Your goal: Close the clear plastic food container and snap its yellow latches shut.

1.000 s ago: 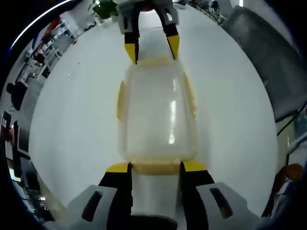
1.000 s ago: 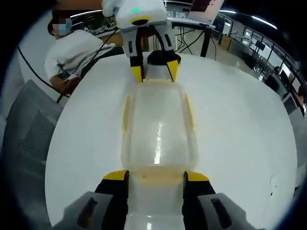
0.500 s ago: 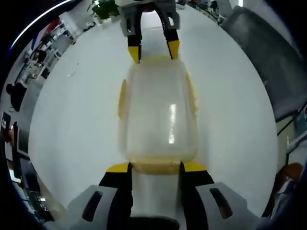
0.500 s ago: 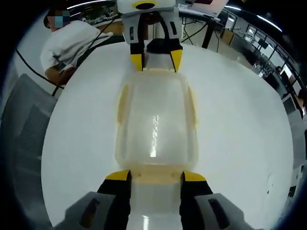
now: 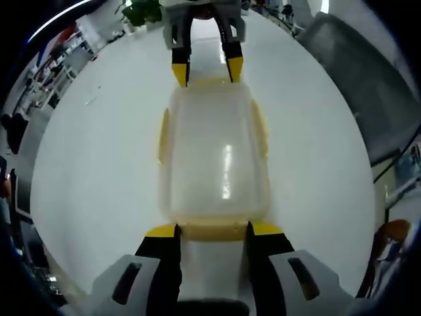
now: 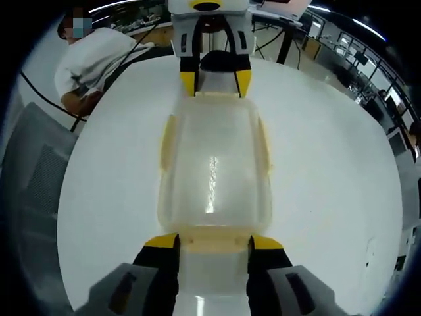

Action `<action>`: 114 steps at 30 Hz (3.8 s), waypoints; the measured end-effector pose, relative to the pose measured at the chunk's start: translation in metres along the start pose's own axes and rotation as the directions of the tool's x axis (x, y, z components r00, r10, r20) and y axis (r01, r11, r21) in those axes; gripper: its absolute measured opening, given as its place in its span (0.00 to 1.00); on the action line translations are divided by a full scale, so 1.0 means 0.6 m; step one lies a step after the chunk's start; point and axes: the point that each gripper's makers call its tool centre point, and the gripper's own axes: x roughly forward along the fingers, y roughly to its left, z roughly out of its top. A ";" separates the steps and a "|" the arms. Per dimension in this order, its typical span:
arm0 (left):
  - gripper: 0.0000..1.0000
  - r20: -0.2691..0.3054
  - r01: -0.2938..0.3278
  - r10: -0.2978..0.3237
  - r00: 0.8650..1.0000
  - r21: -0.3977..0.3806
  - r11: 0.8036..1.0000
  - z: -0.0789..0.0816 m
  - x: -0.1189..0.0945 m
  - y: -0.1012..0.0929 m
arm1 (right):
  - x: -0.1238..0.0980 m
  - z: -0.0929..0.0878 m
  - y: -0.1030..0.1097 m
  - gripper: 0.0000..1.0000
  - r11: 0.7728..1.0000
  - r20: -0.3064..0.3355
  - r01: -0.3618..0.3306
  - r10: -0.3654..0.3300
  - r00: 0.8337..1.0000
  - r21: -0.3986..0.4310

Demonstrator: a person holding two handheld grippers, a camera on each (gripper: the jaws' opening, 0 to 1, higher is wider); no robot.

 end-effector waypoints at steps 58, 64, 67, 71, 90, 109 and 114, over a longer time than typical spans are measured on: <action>0.36 -0.132 -0.104 0.099 0.986 -0.028 0.994 0.029 -0.070 -0.004 | -0.064 0.018 0.002 0.35 0.995 -0.021 0.091 -0.092 0.996 -0.050; 0.36 -0.124 -0.129 0.126 0.984 -0.020 0.991 0.049 -0.083 -0.007 | -0.087 0.011 0.005 0.35 0.992 -0.026 0.110 -0.112 0.993 -0.061; 0.36 -0.127 -0.143 0.141 0.982 -0.010 0.990 0.058 -0.091 -0.008 | -0.099 0.010 0.007 0.35 0.991 -0.021 0.118 -0.120 0.993 -0.060; 0.36 -0.128 -0.153 0.151 0.980 -0.001 0.988 0.074 -0.102 -0.011 | -0.112 0.004 0.013 0.35 0.990 -0.021 0.123 -0.125 0.992 -0.070; 0.36 -0.103 -0.211 0.212 0.972 0.020 0.977 0.147 -0.115 -0.009 | -0.173 -0.040 0.019 0.35 0.981 -0.028 0.177 -0.179 0.983 -0.083; 0.36 -0.080 -0.199 0.201 0.976 0.035 0.979 0.217 -0.087 0.001 | -0.198 -0.112 0.016 0.35 0.982 -0.046 0.180 -0.182 0.982 -0.061; 0.36 -0.072 -0.191 0.194 0.978 0.037 0.981 0.236 -0.076 0.003 | -0.202 -0.133 0.015 0.35 0.983 -0.050 0.177 -0.180 0.982 -0.055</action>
